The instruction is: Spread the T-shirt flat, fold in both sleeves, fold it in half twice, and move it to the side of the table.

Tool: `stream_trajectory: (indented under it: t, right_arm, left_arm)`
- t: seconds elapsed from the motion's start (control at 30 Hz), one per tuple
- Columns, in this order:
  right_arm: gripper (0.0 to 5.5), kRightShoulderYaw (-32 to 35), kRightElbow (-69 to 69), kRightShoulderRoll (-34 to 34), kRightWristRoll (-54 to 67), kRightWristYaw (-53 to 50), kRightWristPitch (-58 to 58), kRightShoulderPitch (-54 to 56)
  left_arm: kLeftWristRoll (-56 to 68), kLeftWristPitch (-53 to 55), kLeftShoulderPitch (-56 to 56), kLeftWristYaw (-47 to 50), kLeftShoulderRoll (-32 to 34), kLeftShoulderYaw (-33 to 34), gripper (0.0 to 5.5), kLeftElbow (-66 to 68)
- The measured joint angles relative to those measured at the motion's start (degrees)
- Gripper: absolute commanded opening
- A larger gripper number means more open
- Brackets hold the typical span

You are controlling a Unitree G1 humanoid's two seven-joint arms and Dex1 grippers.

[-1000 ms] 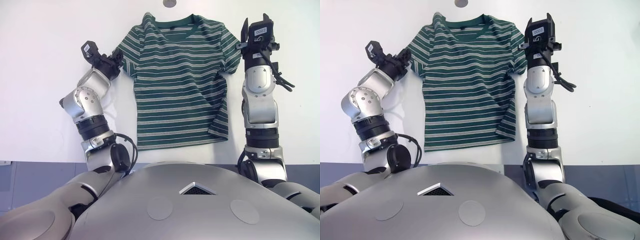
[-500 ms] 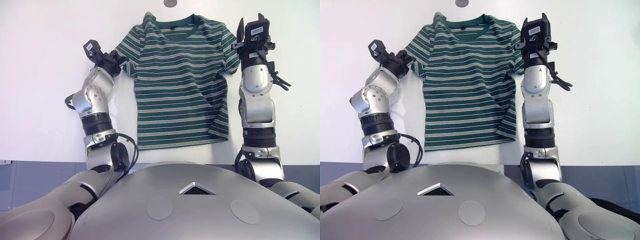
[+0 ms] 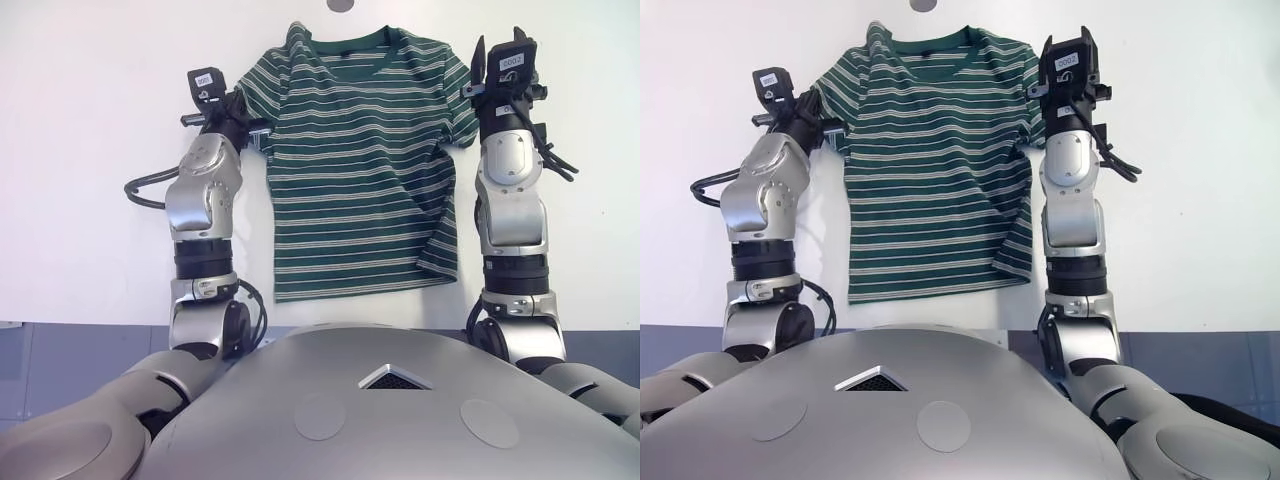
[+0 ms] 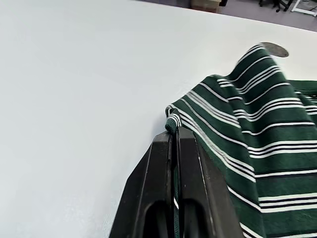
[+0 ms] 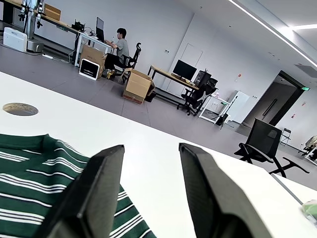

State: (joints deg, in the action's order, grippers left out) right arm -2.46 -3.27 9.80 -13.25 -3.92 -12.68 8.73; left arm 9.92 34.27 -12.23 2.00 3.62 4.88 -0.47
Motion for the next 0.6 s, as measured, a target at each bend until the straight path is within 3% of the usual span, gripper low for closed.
stream_trajectory:
  t: [0.27, 0.6]
  right_arm:
    - [2.06, -0.1, 0.0, -0.3, -0.1, 0.0, 0.0, 0.0]
    - [2.06, -0.3, 0.0, -1.2, -0.3, 0.0, 0.0, 0.0]
  left_arm:
    - [-5.6, -2.2, 1.8, -4.3, 1.8, -9.7, 0.03, -6.0]
    - [-6.2, -0.5, 0.8, -8.8, -0.2, -16.5, 0.03, -4.1]
